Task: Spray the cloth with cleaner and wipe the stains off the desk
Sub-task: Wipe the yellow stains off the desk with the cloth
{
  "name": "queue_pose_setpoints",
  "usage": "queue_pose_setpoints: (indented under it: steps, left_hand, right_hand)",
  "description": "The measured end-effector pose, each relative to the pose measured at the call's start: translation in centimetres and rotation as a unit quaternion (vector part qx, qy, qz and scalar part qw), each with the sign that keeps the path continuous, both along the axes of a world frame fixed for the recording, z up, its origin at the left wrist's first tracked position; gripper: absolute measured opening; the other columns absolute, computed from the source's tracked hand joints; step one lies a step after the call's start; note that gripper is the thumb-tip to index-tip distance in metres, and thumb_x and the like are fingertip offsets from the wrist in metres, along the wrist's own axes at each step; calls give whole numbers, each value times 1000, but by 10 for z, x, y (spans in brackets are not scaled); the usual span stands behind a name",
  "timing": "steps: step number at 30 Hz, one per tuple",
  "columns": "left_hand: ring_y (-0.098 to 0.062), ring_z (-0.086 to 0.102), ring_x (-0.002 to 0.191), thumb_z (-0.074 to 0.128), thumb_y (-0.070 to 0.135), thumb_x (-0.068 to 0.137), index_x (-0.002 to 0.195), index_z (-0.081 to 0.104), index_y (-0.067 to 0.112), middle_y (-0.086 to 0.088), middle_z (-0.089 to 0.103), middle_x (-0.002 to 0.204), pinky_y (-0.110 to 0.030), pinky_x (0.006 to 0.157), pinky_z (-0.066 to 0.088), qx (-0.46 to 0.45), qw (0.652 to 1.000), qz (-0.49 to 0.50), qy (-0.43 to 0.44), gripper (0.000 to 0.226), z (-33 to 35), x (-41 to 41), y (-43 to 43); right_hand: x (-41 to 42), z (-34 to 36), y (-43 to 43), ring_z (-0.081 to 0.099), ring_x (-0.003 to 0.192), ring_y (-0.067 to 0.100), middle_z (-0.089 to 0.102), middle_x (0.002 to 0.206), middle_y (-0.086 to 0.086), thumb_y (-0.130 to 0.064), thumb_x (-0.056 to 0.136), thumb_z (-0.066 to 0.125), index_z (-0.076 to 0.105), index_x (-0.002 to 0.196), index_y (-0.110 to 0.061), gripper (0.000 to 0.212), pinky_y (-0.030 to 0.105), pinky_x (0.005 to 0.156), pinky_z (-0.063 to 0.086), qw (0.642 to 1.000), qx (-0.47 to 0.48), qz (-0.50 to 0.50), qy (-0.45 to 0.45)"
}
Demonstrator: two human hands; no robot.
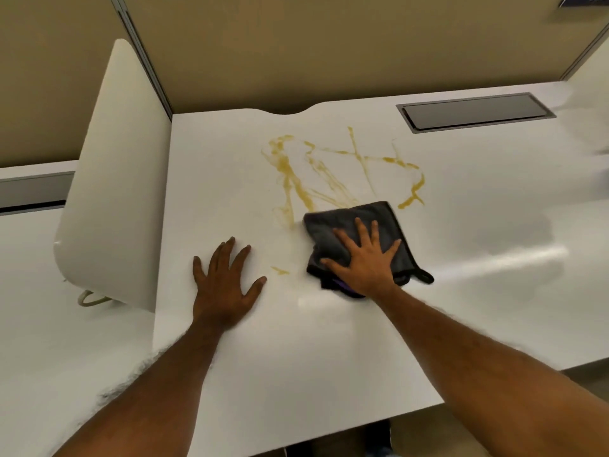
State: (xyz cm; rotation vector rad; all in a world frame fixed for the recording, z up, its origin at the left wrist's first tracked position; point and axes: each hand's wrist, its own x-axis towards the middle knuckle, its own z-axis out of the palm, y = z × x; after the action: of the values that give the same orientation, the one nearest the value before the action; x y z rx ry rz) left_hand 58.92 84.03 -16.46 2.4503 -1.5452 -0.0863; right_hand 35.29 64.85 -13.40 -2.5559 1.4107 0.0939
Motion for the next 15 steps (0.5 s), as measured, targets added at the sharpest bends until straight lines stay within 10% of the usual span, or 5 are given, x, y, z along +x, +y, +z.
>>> queue_pose_setpoints:
  steps: [10,15]
  left_hand:
    - [-18,13,150,27,69,89,149,25,36,4,18,162,-63,116,4,19,1000,3,-9,69,0,2,-1]
    - [-18,13,150,27,68,90,149,27,34,3,19,162,-62,117,2,20,1000,-1,-9,67,2,1,0]
  right_hand:
    - [0,-11,26,-12,150,27,8,164,-3,-83,76,39,35,143,-47,75,77,105,-8,994,-18,102,-47]
    - [42,-5,32,-20,145,44,-13,163,7,-91,69,20,4,148,-52,89,78,96,-18,1000,3,-29,-2]
